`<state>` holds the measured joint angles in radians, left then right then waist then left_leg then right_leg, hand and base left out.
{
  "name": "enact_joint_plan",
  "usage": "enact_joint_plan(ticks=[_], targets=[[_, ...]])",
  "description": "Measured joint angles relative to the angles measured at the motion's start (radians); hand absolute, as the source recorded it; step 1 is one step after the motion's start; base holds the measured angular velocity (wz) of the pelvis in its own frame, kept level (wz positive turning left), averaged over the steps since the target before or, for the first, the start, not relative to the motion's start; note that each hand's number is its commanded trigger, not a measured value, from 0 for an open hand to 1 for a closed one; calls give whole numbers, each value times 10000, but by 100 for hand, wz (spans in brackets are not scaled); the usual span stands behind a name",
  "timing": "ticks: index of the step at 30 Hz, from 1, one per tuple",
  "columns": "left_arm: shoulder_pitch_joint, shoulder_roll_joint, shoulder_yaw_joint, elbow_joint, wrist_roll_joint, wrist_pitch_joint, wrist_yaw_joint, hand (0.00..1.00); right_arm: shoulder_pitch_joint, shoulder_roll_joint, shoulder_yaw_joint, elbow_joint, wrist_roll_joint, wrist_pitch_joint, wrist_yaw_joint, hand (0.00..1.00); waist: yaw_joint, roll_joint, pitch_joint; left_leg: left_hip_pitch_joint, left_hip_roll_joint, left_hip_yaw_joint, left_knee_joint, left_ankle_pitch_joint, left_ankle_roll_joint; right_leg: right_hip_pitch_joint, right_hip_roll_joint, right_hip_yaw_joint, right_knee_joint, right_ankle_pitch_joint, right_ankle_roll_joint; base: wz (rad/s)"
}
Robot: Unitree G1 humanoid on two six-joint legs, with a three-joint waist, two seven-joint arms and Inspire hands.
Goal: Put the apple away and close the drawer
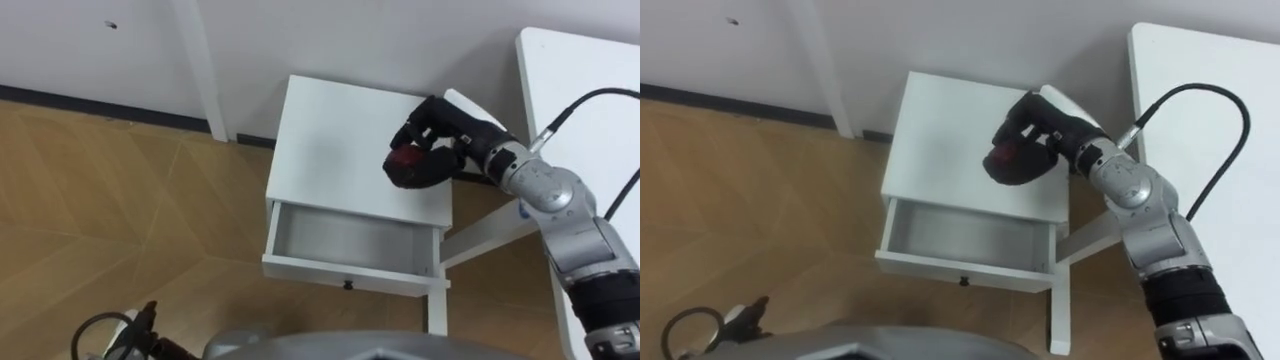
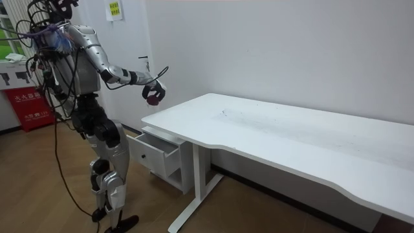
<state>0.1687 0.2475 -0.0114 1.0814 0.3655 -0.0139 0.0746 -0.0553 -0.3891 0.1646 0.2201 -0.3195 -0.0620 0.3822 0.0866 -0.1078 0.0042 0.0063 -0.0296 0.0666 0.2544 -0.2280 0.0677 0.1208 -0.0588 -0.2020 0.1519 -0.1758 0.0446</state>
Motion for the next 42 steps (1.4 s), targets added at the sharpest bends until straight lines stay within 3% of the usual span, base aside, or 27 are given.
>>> enact_joint_plan(ticks=[10,26,31,35,37,40,42], targets=[[6,-7,-59,3,1,90,-7,0,23,37,155,78,0,209,165,0,4,13,84,-32,-2,3,17,0,0,0,3,-4,-3,0,0,0],[-14,-12,-76,-14,0,127,-55,0,389,97,148,315,6,189,128,0,-14,25,83,-56,-3,4,14,-1,0,4,2,20,3,0,0,0],[187,-22,-8,2,-19,129,-36,0,711,267,98,1250,6,204,-93,0,-14,90,-4,-33,-6,4,-11,-1,0,43,-1,-25,6,0,0,0],[358,-196,239,3,-13,209,4,0,1151,460,-27,2316,5,200,-381,0,-40,191,3,-13,-10,3,-12,-2,1,64,-7,-2,4,0,0,0],[465,-306,307,62,-16,211,104,0,1307,670,-217,3198,89,160,-573,0,-54,261,-4,39,-15,-2,-19,-2,2,123,-10,44,-7,0,0,0],[537,-450,329,347,-32,215,213,0,1399,1105,-631,5539,103,97,-1187,0,-139,393,-76,154,-25,-25,-23,-10,9,254,-29,-18,-2,-1,1,5],[520,-604,565,404,-3,212,218,0,1607,1237,-1161,6903,180,109,-1586,0,-309,553,-74,-44,-8,6,228,-137,79,194,-120,-373,218,-43,62,19]])
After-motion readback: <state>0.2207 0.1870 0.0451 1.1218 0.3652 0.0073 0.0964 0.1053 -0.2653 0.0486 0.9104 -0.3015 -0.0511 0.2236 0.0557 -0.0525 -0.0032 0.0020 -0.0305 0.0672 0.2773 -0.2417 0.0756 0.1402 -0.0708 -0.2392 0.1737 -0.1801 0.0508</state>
